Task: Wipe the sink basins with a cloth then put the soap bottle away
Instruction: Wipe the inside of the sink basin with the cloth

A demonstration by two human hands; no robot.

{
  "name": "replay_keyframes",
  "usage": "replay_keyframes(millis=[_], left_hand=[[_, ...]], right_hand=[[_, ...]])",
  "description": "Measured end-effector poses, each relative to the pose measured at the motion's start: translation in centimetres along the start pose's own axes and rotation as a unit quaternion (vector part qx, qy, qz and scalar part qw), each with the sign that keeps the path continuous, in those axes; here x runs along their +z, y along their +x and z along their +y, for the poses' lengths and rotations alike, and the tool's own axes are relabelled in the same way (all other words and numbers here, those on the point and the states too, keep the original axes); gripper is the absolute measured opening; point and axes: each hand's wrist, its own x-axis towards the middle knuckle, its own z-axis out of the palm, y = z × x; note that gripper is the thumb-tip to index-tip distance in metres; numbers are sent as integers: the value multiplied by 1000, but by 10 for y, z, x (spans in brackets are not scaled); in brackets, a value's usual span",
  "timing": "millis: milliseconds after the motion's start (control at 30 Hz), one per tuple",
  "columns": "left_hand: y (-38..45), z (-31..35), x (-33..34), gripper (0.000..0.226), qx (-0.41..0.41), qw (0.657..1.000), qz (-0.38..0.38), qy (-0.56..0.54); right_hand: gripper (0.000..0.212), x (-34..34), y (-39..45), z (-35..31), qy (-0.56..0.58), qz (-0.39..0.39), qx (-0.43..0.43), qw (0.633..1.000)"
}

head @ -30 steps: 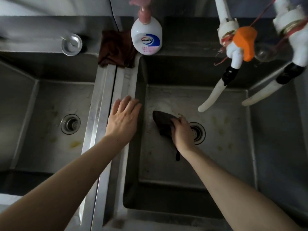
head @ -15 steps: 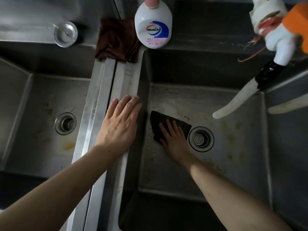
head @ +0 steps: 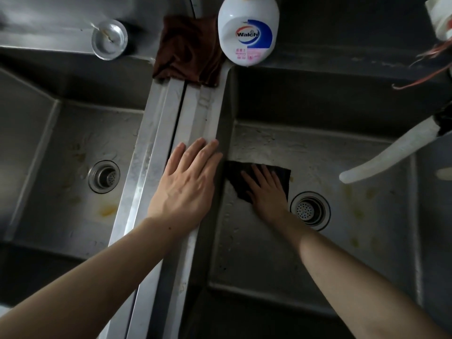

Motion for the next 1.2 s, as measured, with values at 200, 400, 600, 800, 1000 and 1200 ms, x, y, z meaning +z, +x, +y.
replay_keyframes(millis=[200,400,600,800,1000,1200], left_hand=[[0,0,1,44,1,1000,14,-14],[0,0,-1,46,1,1000,11,-14],[0,1,1,48,2,1000,13,-4],[1,1,0,49,3,1000,12,0],[1,1,0,49,1,1000,16,0],[3,0,0,51,0,1000,5,2]], right_hand=[[58,-27,74,22,37,37,76,996],[55,-26,104,19,54,99,108,988],[59,4,64,-2,50,110,25,992],[67,5,28,16,74,130,-84,985],[53,-40,74,48,82,214,-26,973],[51,-33,121,43,75,106,63,990]])
